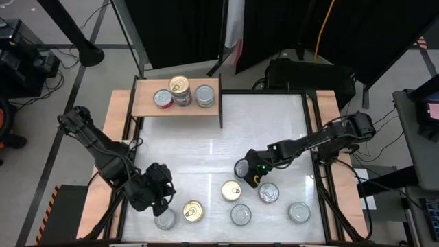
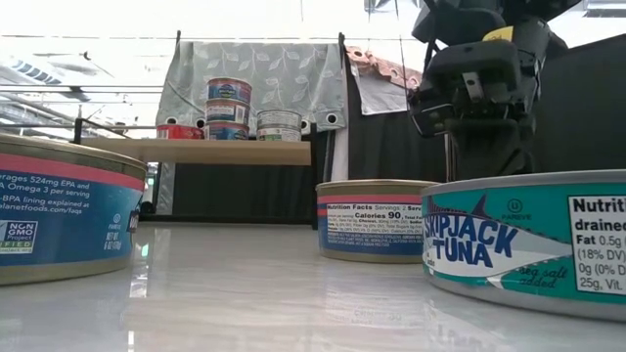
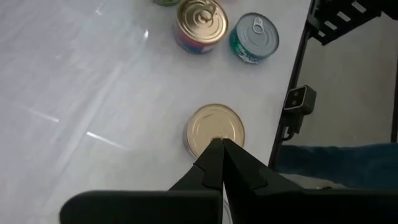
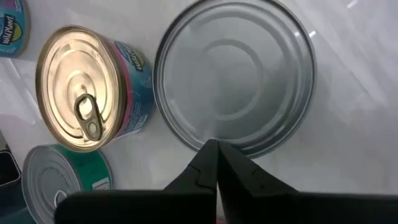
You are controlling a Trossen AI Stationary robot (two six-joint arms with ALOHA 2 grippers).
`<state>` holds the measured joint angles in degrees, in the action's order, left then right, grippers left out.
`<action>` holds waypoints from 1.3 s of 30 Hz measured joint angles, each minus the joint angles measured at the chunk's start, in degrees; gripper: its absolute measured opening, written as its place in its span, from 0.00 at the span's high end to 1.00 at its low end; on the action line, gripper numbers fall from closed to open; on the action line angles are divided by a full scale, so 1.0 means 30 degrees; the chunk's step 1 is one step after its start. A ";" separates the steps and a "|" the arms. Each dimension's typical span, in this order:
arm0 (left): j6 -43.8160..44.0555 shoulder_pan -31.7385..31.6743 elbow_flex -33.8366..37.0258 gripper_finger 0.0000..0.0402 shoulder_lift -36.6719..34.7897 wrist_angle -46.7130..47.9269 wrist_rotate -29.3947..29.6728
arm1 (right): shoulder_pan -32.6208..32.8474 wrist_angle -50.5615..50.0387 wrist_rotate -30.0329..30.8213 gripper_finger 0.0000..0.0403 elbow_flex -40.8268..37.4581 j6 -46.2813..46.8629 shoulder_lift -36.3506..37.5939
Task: Stack canned seafood by type on shelf
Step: Stack the green white tuna can on top of the green white tuna cans on the shelf
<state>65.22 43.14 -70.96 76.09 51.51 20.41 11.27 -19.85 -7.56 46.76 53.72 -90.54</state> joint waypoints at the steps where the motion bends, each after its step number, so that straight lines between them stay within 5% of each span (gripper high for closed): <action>1: -0.0002 -0.0079 0.0000 0.99 0.0000 0.0000 0.0016 | 0.0043 -0.0072 0.0106 1.00 0.0000 -0.0063 -0.0005; 15: -0.1240 -0.1233 0.0000 0.99 -0.0015 0.0013 0.0076 | 0.1084 -0.2709 0.1219 1.00 -0.0181 -0.0120 -0.0314; 22: -0.2071 -0.2397 0.0000 0.99 -0.0018 0.0076 -0.0061 | 0.1193 -0.5366 0.1342 1.00 -0.0100 0.3405 0.2898; 28: -0.3816 -0.3520 0.0007 0.99 -0.0015 -0.0016 0.0203 | 0.2480 -0.3891 0.4041 1.00 0.0615 0.5305 0.5484; 39: -0.5454 -0.4781 0.0007 0.99 -0.0015 0.0016 0.0339 | 0.1247 -0.2405 0.2958 1.00 0.0568 0.2305 0.1790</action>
<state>48.86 28.80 -70.94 76.05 51.55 21.43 15.01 -27.07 1.31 48.47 60.64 -85.17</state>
